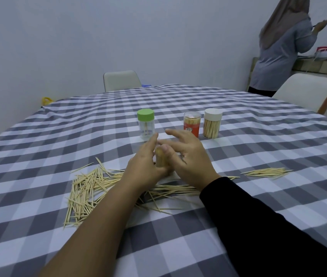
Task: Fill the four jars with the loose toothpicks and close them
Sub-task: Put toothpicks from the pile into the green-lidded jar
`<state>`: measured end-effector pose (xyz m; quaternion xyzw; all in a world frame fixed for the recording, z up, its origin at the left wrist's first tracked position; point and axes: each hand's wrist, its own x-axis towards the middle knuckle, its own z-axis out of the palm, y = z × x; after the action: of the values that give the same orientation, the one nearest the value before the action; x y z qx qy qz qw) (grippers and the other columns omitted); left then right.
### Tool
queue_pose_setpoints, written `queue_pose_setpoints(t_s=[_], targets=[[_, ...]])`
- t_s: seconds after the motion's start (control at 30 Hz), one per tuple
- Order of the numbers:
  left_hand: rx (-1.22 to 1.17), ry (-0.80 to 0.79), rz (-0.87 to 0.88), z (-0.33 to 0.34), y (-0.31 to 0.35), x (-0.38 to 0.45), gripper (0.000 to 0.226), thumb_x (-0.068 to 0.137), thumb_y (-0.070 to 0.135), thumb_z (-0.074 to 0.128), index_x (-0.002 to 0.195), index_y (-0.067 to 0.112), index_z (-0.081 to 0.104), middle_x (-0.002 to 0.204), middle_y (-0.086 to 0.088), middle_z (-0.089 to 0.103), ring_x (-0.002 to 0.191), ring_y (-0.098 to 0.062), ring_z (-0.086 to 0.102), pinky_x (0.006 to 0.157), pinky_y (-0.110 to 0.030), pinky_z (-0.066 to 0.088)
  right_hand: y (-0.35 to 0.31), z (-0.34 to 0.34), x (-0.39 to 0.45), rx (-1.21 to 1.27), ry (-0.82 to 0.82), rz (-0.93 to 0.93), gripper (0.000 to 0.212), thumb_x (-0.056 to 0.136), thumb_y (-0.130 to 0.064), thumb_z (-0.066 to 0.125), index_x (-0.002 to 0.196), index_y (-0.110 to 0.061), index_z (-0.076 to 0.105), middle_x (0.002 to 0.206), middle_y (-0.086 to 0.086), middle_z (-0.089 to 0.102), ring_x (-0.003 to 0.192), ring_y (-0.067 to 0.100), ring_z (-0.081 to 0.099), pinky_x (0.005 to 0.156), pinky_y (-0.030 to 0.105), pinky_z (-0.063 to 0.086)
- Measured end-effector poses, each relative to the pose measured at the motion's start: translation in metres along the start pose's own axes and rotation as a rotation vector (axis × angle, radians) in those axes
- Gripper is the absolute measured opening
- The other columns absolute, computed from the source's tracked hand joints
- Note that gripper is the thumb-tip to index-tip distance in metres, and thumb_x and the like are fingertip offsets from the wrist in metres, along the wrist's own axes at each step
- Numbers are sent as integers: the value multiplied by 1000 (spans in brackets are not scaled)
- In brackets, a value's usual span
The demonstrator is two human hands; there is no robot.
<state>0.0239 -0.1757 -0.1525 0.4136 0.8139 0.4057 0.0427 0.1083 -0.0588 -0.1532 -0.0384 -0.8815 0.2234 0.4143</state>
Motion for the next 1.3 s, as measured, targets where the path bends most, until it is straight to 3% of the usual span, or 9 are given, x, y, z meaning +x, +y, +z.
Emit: queue_pose_setpoints(t_s=[0.13, 0.27, 0.43, 0.63, 0.7, 0.93, 1.1, 1.2, 1.3], targets=[[-25, -24, -32, -1, -1, -1, 100, 77, 28, 74, 150, 37, 7, 152, 10, 32, 131, -13, 42, 98, -28, 41, 1, 3, 0, -81, -49, 2, 44, 93, -43, 34, 109, -25, 71, 126, 0, 61, 124, 19, 48, 101, 44, 36], [-23, -20, -32, -1, 1, -1, 97, 76, 32, 73, 151, 36, 11, 148, 8, 38, 125, -13, 47, 99, -37, 47, 0, 1, 1, -86, -41, 21, 48, 93, -44, 31, 116, -23, 68, 126, 1, 62, 123, 19, 47, 100, 41, 35], [-15, -15, -11, 0, 0, -1, 96, 77, 31, 73, 151, 36, 11, 148, 8, 39, 125, -13, 47, 97, -34, 46, 1, 0, 0, -110, -45, 18, 48, 93, -46, 30, 121, -25, 65, 125, 0, 61, 122, 16, 47, 100, 38, 34], [-36, -19, -24, 0, -1, -1, 97, 77, 31, 71, 151, 35, 9, 147, 8, 41, 124, -12, 49, 97, -34, 47, -1, -1, 2, -103, -120, 57, 52, 92, -54, 26, 123, -33, 62, 138, -4, 52, 132, 13, 36, 105, 34, 23], [-32, -24, -33, 1, -1, -1, 96, 78, 30, 71, 151, 36, 8, 148, 7, 40, 126, -13, 47, 99, -34, 45, -2, -3, 3, -129, -219, 89, 52, 91, -56, 25, 125, -36, 59, 143, -7, 45, 136, 12, 28, 109, 36, 19], [1, 9, -20, 4, -3, -1, 92, 80, 34, 72, 150, 36, 13, 148, 6, 40, 126, -13, 47, 99, -34, 45, 1, -9, 7, -147, -303, 187, 47, 99, -50, 26, 131, -33, 55, 149, -9, 38, 140, 11, 21, 110, 36, 13], [56, 46, 116, 4, -3, -1, 86, 80, 24, 73, 146, 43, 22, 152, 8, 27, 136, -11, 32, 106, -28, 35, 14, -22, 15, -14, -263, 278, 44, 101, -37, 30, 144, -31, 35, 151, -8, 35, 141, 12, 24, 115, 43, 19], [92, 30, 149, 4, -3, -1, 68, 82, 22, 72, 138, 43, 39, 152, 10, 26, 134, -12, 34, 103, -33, 42, 22, -34, 18, -132, -448, 447, 53, 93, -32, 43, 145, -28, 34, 152, -6, 31, 141, 17, 24, 115, 44, 21], [100, 42, 166, 4, -3, -2, 55, 81, 23, 73, 130, 39, 52, 150, 10, 29, 130, -13, 39, 100, -33, 44, 23, -37, 14, -305, -650, 467, 60, 88, -37, 49, 146, -30, 32, 154, -6, 28, 140, 19, 24, 114, 42, 24]])
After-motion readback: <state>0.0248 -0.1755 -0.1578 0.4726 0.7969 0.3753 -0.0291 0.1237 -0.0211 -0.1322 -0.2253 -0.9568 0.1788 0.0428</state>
